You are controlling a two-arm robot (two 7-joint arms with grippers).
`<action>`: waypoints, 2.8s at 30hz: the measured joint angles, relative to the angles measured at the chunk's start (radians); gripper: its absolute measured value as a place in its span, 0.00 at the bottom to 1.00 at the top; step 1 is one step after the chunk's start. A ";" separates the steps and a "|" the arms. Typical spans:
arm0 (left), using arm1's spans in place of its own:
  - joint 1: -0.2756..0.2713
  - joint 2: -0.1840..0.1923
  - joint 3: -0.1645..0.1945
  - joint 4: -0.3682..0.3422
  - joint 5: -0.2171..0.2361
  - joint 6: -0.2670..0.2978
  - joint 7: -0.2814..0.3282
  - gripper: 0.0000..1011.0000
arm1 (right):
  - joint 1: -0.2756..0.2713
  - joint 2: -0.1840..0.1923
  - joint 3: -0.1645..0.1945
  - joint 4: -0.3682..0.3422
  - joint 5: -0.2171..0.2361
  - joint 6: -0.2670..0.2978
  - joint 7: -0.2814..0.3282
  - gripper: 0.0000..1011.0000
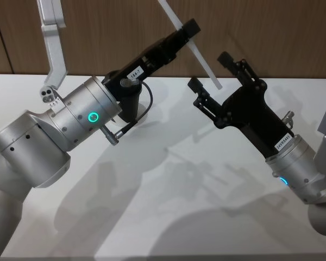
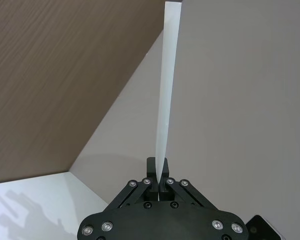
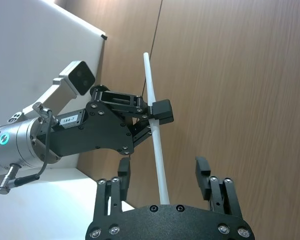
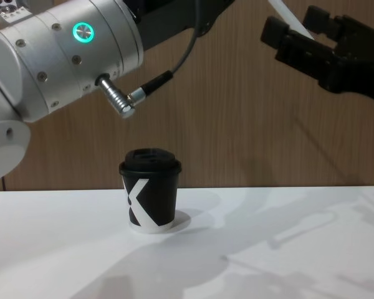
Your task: Pick up the straw with one hand, pass it to the other hand, and insert it into the cup.
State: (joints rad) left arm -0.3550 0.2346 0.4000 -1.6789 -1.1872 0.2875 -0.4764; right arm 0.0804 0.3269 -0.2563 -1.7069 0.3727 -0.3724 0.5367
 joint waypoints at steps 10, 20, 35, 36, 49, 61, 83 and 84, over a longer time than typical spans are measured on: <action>0.002 0.010 -0.002 -0.002 0.005 -0.019 0.000 0.01 | 0.000 0.000 0.000 0.000 0.000 0.000 0.000 0.99; 0.000 0.022 -0.007 -0.001 0.033 -0.064 0.004 0.01 | 0.000 0.000 0.000 0.000 0.000 0.000 0.000 0.99; -0.014 0.057 0.006 0.001 0.166 -0.185 0.029 0.01 | 0.000 0.000 0.000 0.000 0.000 0.000 0.000 0.99; -0.015 0.062 0.008 -0.002 0.183 -0.196 0.036 0.01 | 0.000 0.000 0.000 0.000 0.000 0.000 0.000 0.99; -0.016 0.094 0.023 -0.036 0.361 -0.269 0.147 0.01 | 0.000 0.000 0.000 0.000 0.000 0.000 0.000 0.99; -0.005 0.116 0.028 -0.074 0.535 -0.300 0.276 0.01 | 0.000 0.000 0.000 0.000 0.000 0.000 0.000 0.99; 0.025 0.139 0.017 -0.107 0.745 -0.303 0.435 0.01 | 0.000 0.000 0.000 0.000 0.000 0.000 0.000 0.99; 0.025 0.140 0.017 -0.107 0.758 -0.303 0.442 0.01 | 0.000 0.000 0.000 0.000 0.000 0.000 0.000 0.99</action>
State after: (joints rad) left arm -0.3297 0.3746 0.4173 -1.7858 -0.4296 -0.0154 -0.0346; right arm 0.0804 0.3270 -0.2563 -1.7069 0.3727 -0.3724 0.5368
